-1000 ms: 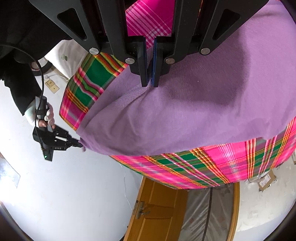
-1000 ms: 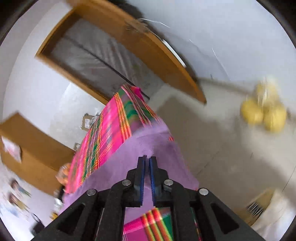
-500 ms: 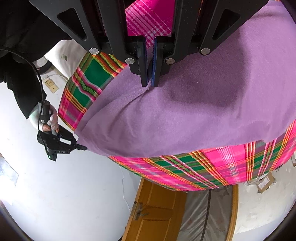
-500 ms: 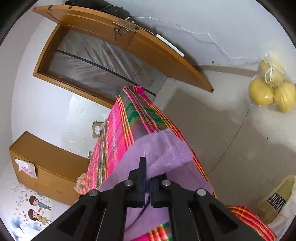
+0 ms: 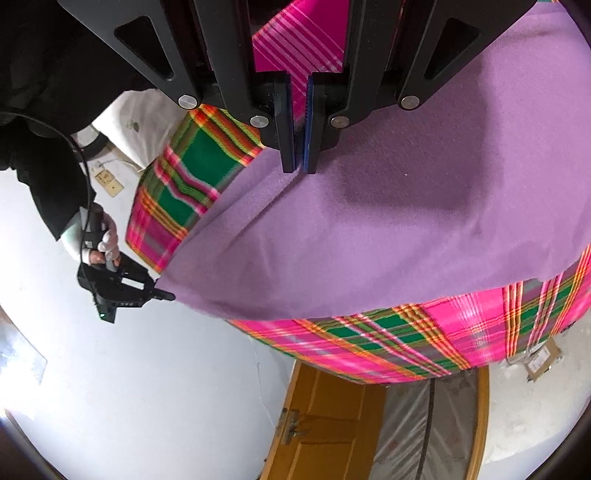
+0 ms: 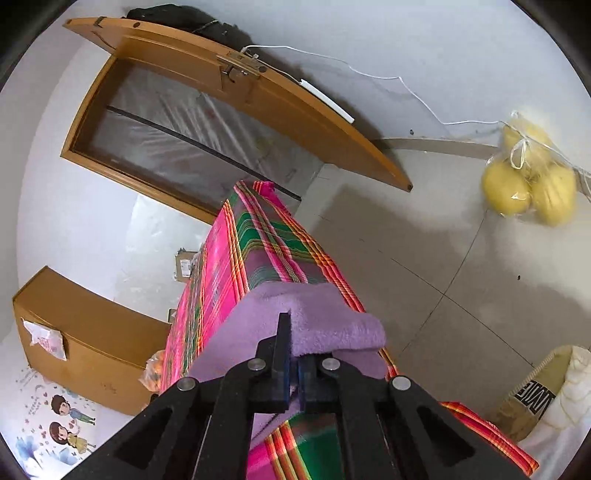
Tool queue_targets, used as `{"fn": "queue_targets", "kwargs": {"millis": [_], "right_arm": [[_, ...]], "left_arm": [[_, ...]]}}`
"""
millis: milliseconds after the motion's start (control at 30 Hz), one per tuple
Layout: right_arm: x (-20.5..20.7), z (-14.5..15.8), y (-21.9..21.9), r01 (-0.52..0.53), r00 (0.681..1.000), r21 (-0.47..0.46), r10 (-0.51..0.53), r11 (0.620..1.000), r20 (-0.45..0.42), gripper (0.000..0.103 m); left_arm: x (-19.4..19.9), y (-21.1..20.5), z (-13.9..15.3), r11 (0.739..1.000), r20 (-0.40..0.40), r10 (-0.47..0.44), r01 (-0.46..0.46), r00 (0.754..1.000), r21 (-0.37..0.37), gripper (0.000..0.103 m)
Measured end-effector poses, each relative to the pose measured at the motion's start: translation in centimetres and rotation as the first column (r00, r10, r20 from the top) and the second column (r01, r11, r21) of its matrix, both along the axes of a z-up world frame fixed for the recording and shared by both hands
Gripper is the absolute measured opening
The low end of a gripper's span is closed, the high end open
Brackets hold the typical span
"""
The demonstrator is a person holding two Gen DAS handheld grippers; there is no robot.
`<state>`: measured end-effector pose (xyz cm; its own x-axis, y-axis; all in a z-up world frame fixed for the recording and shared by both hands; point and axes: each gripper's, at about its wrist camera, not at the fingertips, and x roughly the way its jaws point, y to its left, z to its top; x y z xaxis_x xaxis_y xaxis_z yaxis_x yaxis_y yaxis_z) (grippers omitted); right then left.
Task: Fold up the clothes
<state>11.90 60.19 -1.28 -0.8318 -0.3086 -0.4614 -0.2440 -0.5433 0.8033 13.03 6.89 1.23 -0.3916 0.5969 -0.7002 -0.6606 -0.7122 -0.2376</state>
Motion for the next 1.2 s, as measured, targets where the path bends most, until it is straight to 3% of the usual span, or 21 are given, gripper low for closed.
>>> {"fn": "queue_targets", "kwargs": {"millis": [267, 333, 433, 500, 600, 667, 733, 833, 900, 1000, 1033, 1200], "right_arm": [[0.0, -0.4, -0.3, 0.006, 1.0, 0.017, -0.006, 1.0, 0.021, 0.003], [0.3, -0.9, 0.3, 0.022, 0.998, 0.018, -0.024, 1.0, 0.058, 0.012], [1.6, -0.8, 1.5, 0.105, 0.989, 0.077, -0.112, 0.992, 0.094, 0.014], [2.2, 0.3, 1.4, 0.113, 0.99, 0.145, -0.124, 0.983, 0.07, 0.014], [2.1, 3.0, -1.2, 0.035, 0.999, 0.257, -0.032, 0.966, -0.014, 0.014], [1.1, 4.1, -4.4, -0.091, 0.992, 0.297, 0.112, 0.951, -0.054, 0.014], [0.2, 4.1, -7.8, -0.233, 0.964, 0.345, 0.263, 0.909, -0.041, 0.014], [-0.3, 3.2, -11.1, -0.362, 0.923, 0.442, 0.383, 0.821, 0.045, 0.01], [0.1, 3.3, -11.7, -0.356, 0.922, 0.519, 0.383, 0.777, 0.059, 0.007], [0.2, 4.0, -12.0, -0.338, 0.93, 0.564, 0.36, 0.753, 0.076, 0.008], [0.2, 4.4, -12.7, -0.348, 0.923, 0.572, 0.379, 0.742, 0.07, 0.012], [-0.9, 5.5, -16.6, -0.424, 0.867, 0.602, 0.495, 0.676, 0.055, 0.014]], "left_arm": [[-0.5, -0.3, -0.9, 1.0, 0.038, -0.001, 0.0, 0.999, 0.03, 0.004], [-0.3, -0.4, -0.7, 0.999, 0.051, -0.023, 0.021, 0.998, 0.042, 0.004], [0.4, -1.1, 0.3, 0.994, 0.046, -0.058, 0.053, 0.997, 0.098, 0.005], [0.4, -1.7, 1.0, 0.99, 0.032, -0.044, 0.039, 0.999, 0.139, 0.006], [-0.6, -1.7, 0.7, 0.992, 0.034, 0.02, -0.024, 0.999, 0.123, 0.008], [-1.7, -1.5, -0.2, 0.993, 0.061, 0.068, -0.073, 0.996, 0.091, 0.008], [-2.2, -1.3, -1.0, 0.994, 0.08, 0.085, -0.091, 0.993, 0.068, 0.008], [-2.2, -1.4, -1.1, 0.992, 0.058, 0.102, -0.106, 0.993, 0.07, 0.008], [-2.5, -1.6, -1.0, 0.989, 0.039, 0.132, -0.134, 0.99, 0.059, 0.008], [-3.5, -2.3, -1.1, 0.98, 0.038, 0.187, -0.189, 0.982, 0.064, 0.008], [-3.8, -2.6, -1.1, 0.977, 0.042, 0.2, -0.203, 0.979, 0.07, 0.008], [-4.5, -3.2, -1.2, 0.961, 0.017, 0.267, -0.267, 0.964, 0.072, 0.008]]}}
